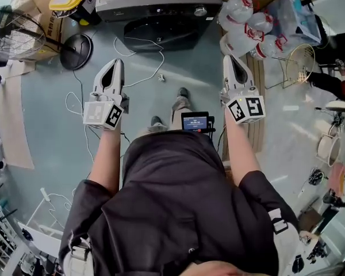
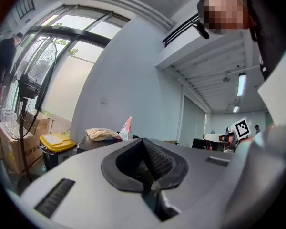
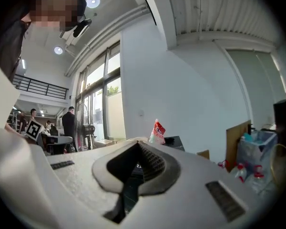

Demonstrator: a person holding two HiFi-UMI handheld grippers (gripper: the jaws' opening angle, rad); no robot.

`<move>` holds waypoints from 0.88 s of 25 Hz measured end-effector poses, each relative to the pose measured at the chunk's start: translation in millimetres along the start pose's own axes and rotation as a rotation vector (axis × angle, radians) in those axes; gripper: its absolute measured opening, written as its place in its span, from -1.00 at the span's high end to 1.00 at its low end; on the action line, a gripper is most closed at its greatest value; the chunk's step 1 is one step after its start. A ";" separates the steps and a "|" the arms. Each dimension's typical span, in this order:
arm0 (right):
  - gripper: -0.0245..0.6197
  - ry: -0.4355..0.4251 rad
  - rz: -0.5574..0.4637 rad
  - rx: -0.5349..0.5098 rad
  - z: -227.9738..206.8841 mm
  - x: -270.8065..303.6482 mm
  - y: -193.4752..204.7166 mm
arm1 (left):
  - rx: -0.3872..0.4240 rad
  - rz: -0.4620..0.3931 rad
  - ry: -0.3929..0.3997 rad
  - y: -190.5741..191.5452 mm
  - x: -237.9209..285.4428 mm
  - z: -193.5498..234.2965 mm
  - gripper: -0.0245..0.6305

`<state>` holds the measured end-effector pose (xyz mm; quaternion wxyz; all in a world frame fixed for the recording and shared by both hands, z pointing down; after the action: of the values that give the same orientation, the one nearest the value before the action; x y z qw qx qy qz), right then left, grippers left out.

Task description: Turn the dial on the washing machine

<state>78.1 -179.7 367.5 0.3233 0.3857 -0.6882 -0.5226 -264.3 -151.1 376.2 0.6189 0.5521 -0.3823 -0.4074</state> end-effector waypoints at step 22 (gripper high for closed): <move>0.91 -0.122 -0.033 -0.087 153.2 -150.7 26.5 | 0.030 -0.038 0.021 0.3 -201.5 -69.5 0.94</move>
<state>17.5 27.4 349.4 0.2887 0.3499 -0.6768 -0.5798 -275.9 61.4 364.9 0.6066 0.5727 -0.3714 -0.4076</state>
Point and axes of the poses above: the fingertips, and each gripper's own axes: x forward along the fingers, z to its left, y out of its underside, the point moved 3 cm from there along -x, backward along the fingers, and after that the axes turned 7 degrees about x, right-handed, at the moved point
